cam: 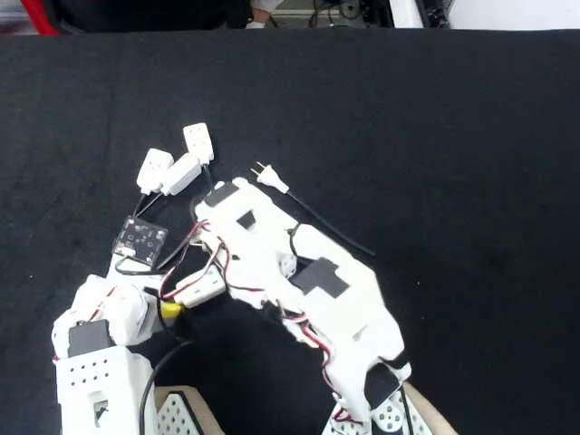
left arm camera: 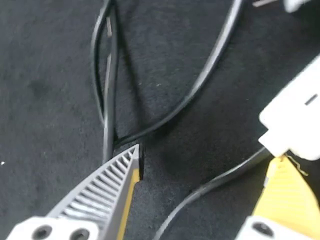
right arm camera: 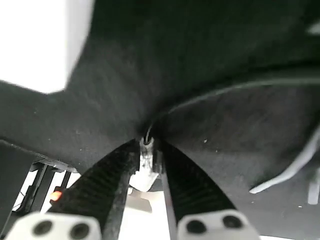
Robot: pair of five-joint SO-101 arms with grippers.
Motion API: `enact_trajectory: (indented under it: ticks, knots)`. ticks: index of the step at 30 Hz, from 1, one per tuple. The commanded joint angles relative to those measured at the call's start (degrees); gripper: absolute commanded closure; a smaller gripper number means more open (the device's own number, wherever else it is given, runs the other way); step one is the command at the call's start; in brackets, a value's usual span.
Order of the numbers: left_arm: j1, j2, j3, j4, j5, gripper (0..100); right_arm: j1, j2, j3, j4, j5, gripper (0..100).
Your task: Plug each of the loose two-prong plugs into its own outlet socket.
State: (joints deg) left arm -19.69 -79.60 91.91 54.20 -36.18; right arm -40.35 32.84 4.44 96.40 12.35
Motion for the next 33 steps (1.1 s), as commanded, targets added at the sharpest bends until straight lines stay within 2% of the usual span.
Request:
enact_trajectory:
  ticks: [1, 14, 20, 22, 27, 29, 33]
  knots:
    - [-1.1, -0.26, -2.42, -2.9, 3.16, 62, 0.79, -7.08, 4.44, -2.64, -0.79, 97.6]
    - [-0.57, -0.26, -2.42, -2.81, 4.4, 62, 1.76, -27.47, 5.93, -9.41, -0.44, 97.6]
    - [-0.57, -0.26, -2.15, -2.81, 4.4, 62, 0.18, -28.09, 9.45, -2.73, 3.6, 96.7]
    - [-0.57, -0.26, -2.15, -2.81, 4.4, 62, -2.29, -28.53, 12.53, -2.2, 2.73, 91.0]
    - [-0.57, -0.26, -2.15, -2.81, 4.4, 62, -9.58, -28.79, 19.65, -5.54, -1.14, 69.1]
    - [-0.66, -0.26, -2.15, -2.81, 4.4, 62, -10.46, -28.53, 21.41, -7.82, -3.08, 66.8]
    - [-0.92, -0.26, -2.24, -2.81, 4.4, 62, -10.11, -28.53, 24.22, -12.04, -4.04, 69.8]
